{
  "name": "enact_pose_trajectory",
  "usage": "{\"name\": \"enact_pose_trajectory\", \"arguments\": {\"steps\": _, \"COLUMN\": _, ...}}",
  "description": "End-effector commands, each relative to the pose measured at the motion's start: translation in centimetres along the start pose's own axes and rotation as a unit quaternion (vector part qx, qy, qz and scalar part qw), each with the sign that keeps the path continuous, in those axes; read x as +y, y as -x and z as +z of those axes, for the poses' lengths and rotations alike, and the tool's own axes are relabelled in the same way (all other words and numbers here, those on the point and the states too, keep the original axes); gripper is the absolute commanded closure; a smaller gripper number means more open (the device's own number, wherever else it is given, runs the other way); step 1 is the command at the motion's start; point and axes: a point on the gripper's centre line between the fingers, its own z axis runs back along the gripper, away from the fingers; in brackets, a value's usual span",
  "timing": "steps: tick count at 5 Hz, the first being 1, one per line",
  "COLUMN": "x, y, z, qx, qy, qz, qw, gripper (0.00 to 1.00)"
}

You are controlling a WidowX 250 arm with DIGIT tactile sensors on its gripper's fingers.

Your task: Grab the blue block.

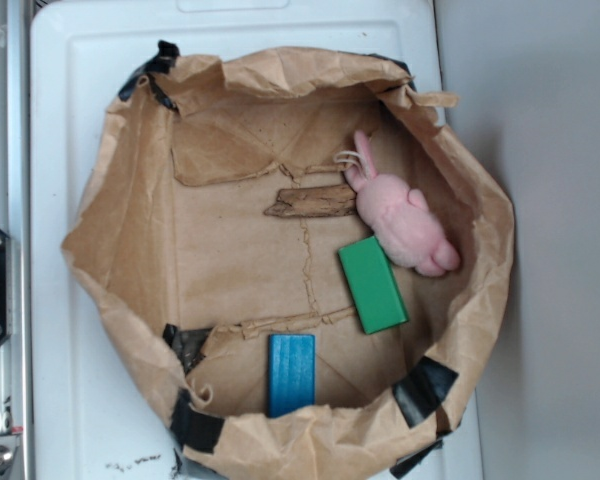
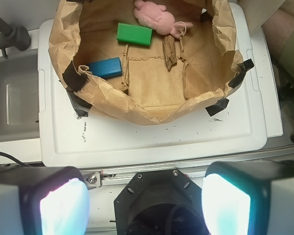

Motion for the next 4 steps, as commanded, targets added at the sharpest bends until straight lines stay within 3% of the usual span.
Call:
{"name": "enact_pose_trajectory", "arguments": {"steps": 1, "x": 0.0, "y": 0.0, "z": 0.0, "qx": 0.000, "qy": 0.000, "qz": 0.000, "qw": 1.000, "gripper": 0.00}}
{"name": "enact_pose_trajectory", "arguments": {"steps": 2, "x": -2.4, "y": -4.0, "z": -1.0, "qx": -0.012, "qy": 0.000, "qz": 0.019, "qw": 1.000, "gripper": 0.00}}
{"name": "enact_pose_trajectory", "arguments": {"steps": 4, "x": -2.1, "y": -8.3, "z": -5.6, "qx": -0.021, "qy": -0.026, "qz": 0.022, "qw": 0.999, "gripper": 0.00}}
